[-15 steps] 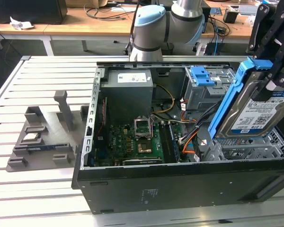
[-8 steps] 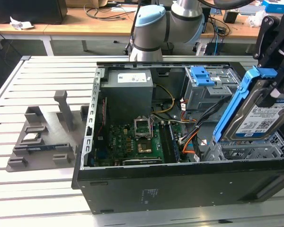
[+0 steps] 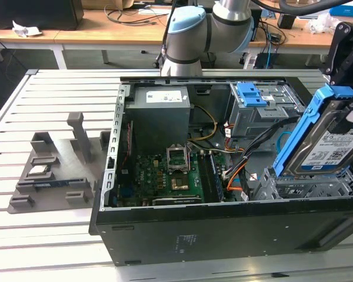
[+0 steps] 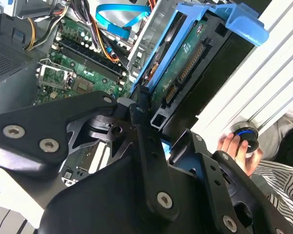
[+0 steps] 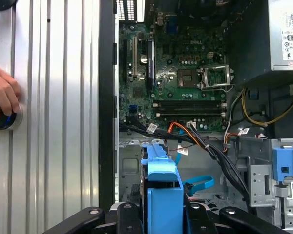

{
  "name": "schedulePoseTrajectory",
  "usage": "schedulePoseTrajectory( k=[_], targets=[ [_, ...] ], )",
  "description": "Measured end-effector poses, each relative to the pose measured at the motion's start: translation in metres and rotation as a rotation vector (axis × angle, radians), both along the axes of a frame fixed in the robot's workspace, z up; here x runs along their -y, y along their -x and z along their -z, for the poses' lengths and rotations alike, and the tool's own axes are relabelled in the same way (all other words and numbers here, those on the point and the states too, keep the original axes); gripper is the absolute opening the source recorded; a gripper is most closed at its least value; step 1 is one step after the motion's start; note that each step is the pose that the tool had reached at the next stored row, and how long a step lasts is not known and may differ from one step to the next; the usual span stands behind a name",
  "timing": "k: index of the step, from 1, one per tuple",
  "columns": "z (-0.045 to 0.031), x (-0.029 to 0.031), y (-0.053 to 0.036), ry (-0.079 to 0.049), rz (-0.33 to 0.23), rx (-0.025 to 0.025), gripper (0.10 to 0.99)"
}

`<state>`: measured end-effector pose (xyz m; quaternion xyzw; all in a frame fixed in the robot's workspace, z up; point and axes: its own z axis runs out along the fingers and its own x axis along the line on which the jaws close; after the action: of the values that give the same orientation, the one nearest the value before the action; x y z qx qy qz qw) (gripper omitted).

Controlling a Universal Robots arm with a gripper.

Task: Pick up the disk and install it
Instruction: 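Pick up the disk, then insert the disk into the insertion slot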

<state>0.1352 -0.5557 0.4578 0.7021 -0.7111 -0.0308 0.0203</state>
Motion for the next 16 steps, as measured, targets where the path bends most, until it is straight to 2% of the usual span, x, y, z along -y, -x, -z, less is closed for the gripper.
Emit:
schedulePoseTrajectory(
  k=[10, 14, 16],
  targets=[
    [0.0001, 0.0, -0.0004, 0.0, 0.0, 0.0, 0.365],
    [0.0044, 0.0, -0.0005, 0.0, 0.0, -0.0001, 0.365],
    [0.0059, -0.0019, -0.0022, 0.0, 0.0, -0.0002, 0.365]
  ],
)
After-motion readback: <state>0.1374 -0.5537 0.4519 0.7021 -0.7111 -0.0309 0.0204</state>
